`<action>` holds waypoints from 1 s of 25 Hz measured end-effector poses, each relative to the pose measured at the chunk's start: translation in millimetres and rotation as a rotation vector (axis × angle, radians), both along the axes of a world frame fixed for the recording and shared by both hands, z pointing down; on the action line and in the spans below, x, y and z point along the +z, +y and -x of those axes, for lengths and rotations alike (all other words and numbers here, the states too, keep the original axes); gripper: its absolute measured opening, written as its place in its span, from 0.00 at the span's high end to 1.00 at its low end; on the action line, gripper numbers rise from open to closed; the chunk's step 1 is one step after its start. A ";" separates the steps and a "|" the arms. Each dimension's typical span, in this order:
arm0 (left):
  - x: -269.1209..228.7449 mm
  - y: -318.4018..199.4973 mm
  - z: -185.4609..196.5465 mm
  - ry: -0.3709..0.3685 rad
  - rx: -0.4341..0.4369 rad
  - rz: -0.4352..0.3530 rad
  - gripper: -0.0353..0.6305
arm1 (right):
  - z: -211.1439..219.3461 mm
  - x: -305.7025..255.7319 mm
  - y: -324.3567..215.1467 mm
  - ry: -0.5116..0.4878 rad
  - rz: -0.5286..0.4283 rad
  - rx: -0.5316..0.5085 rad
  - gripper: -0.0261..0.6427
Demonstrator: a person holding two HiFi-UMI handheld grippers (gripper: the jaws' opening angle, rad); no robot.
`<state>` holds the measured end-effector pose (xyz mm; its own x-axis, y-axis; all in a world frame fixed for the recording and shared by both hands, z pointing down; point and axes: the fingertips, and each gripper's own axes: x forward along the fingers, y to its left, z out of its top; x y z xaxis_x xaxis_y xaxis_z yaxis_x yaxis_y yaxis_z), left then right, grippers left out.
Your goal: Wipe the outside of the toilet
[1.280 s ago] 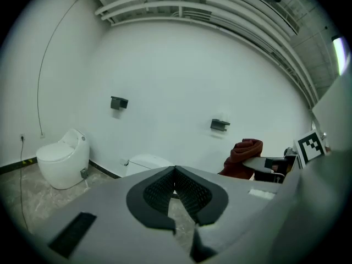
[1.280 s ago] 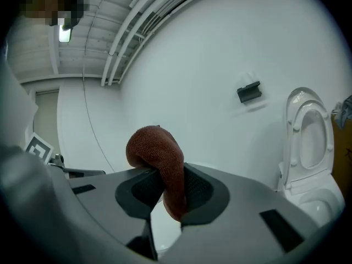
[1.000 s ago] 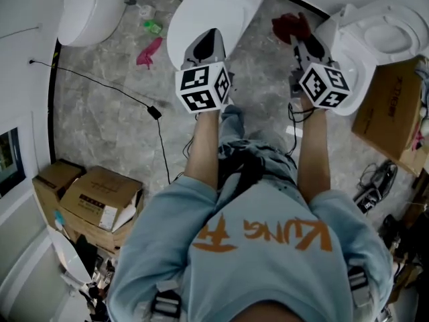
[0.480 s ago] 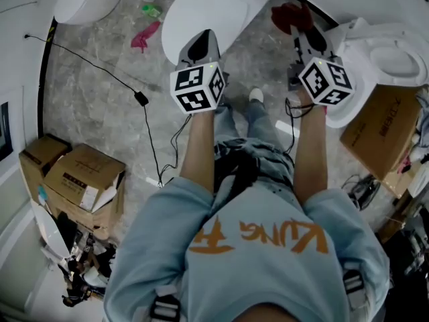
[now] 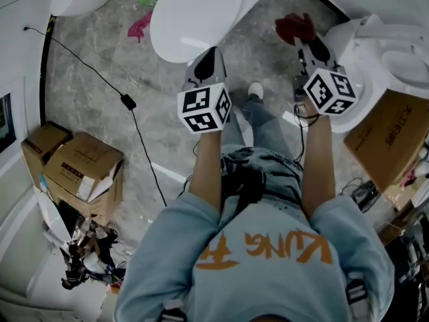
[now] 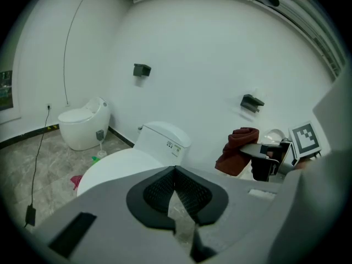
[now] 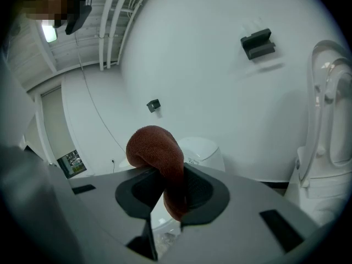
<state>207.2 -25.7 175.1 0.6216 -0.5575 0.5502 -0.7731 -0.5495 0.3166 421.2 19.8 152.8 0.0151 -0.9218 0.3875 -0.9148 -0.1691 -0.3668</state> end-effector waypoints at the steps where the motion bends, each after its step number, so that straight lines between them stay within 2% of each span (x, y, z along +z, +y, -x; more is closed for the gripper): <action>1: 10.3 4.0 -3.8 -0.007 0.003 0.012 0.96 | -0.7 8.6 -0.4 -0.001 0.008 -0.015 0.84; 12: 93.1 34.5 -24.0 -0.043 0.010 0.070 0.96 | 12.6 95.1 10.1 -0.048 0.049 -0.101 0.84; 15: 119.3 46.8 -20.2 -0.045 -0.015 0.102 0.96 | 16.8 126.0 9.2 -0.054 0.073 -0.119 0.84; 20: 157.0 49.1 -18.2 -0.049 -0.029 0.124 0.96 | 26.4 185.7 -1.7 -0.037 0.154 -0.146 0.84; 25: 188.5 41.5 -15.7 -0.051 -0.031 0.134 0.96 | 39.5 233.6 -22.2 0.006 0.186 -0.196 0.84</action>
